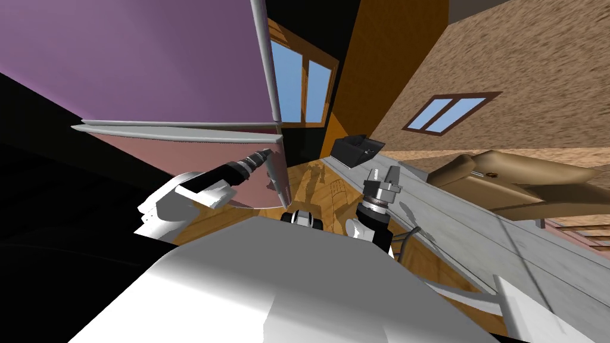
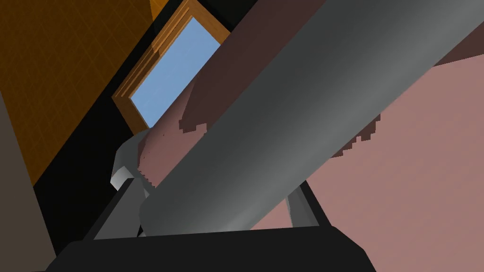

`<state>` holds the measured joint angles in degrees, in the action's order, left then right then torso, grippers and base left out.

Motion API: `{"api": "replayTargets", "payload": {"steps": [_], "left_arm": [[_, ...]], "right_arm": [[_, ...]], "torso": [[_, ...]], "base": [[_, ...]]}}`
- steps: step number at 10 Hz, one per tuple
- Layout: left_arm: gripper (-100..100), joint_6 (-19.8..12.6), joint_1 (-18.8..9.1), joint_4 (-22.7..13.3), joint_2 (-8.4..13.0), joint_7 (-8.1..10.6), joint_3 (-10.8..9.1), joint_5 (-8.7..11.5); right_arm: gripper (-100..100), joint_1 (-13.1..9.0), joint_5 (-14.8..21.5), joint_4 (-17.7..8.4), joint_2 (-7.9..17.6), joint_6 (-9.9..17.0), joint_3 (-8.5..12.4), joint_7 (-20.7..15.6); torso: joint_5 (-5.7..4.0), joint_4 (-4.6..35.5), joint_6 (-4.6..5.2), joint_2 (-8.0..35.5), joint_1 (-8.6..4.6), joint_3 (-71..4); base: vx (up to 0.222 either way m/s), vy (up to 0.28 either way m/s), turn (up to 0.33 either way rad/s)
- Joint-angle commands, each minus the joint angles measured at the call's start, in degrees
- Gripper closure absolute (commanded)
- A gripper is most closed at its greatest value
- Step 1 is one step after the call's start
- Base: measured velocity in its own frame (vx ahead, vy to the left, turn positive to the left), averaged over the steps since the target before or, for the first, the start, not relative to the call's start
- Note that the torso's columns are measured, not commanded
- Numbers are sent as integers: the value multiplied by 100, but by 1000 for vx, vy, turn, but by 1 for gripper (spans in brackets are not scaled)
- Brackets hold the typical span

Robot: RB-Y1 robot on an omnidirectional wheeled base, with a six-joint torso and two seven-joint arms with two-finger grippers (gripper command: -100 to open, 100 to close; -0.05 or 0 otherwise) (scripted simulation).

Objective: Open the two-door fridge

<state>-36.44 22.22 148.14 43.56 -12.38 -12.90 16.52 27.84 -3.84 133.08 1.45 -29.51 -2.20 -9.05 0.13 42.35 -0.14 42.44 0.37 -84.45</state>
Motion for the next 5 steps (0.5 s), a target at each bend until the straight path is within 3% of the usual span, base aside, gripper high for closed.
{"api": "replayTargets", "payload": {"steps": [1,5], "left_arm": [[100,88,-42,25,114,-35,81,115],[100,321,-66,64,342,-109,245,362]], "right_arm": [[0,0,0,0,0,0,0,0],[0,1,0,0,0,0,0,0]], "torso": [[2,2,4,10,-7,7],[-1,9,-16,-2,1,-3]], "base": [[-238,84,-66],[-255,103,-87]]}}
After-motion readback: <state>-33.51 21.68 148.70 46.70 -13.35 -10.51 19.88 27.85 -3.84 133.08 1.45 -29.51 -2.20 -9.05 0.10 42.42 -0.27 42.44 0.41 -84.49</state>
